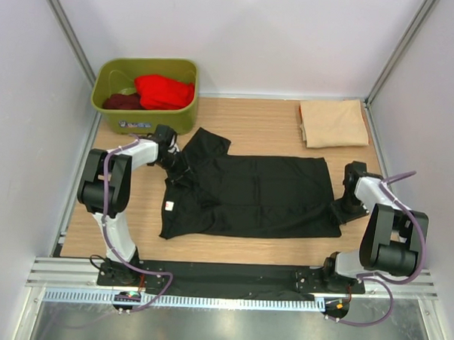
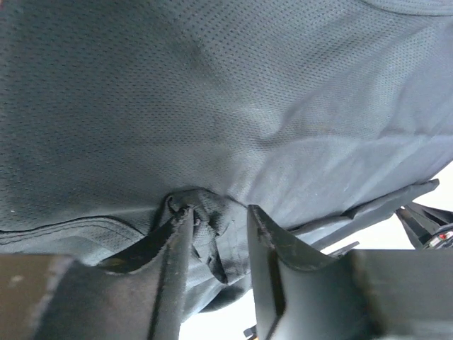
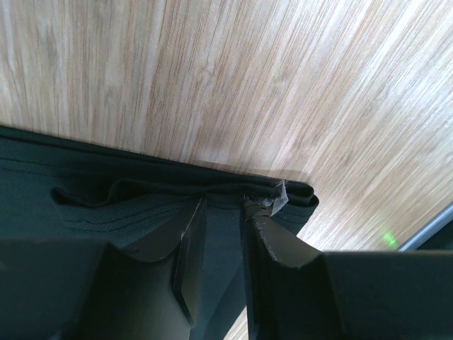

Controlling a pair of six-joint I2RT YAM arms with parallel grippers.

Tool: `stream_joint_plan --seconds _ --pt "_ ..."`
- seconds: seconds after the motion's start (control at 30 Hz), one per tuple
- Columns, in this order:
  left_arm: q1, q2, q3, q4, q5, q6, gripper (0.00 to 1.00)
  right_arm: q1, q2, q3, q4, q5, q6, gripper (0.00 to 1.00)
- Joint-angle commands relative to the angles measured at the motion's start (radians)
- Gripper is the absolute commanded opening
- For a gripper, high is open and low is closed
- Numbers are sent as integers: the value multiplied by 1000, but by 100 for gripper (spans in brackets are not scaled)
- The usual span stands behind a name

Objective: Fold and stack the t-shirts
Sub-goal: Fold the tshirt

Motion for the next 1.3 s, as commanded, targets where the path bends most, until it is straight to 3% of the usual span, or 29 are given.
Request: stream_joint_plan --seconds 0.0,0.13,0.27,0.47,0.67,1.0,1.27 --pt "0 39 -13 31 -68 25 37 0 -16 -53 29 78 -20 33" --pt "0 51 29 -23 -86 43 35 0 -39 -51 37 68 -43 33" --pt "0 27 91 -145 -210 77 34 0 -67 -51 26 65 -35 34" --pt "0 97 119 -201 -276 103 19 0 -77 -82 20 86 -31 34" --pt "0 122 85 -188 -302 109 20 0 -123 -122 -14 131 12 33" --pt "0 129 86 -188 -307 115 22 -3 -363 -166 -86 166 133 40" --pt "0 93 106 -191 -247 88 27 -3 -240 12 -34 129 -58 41"
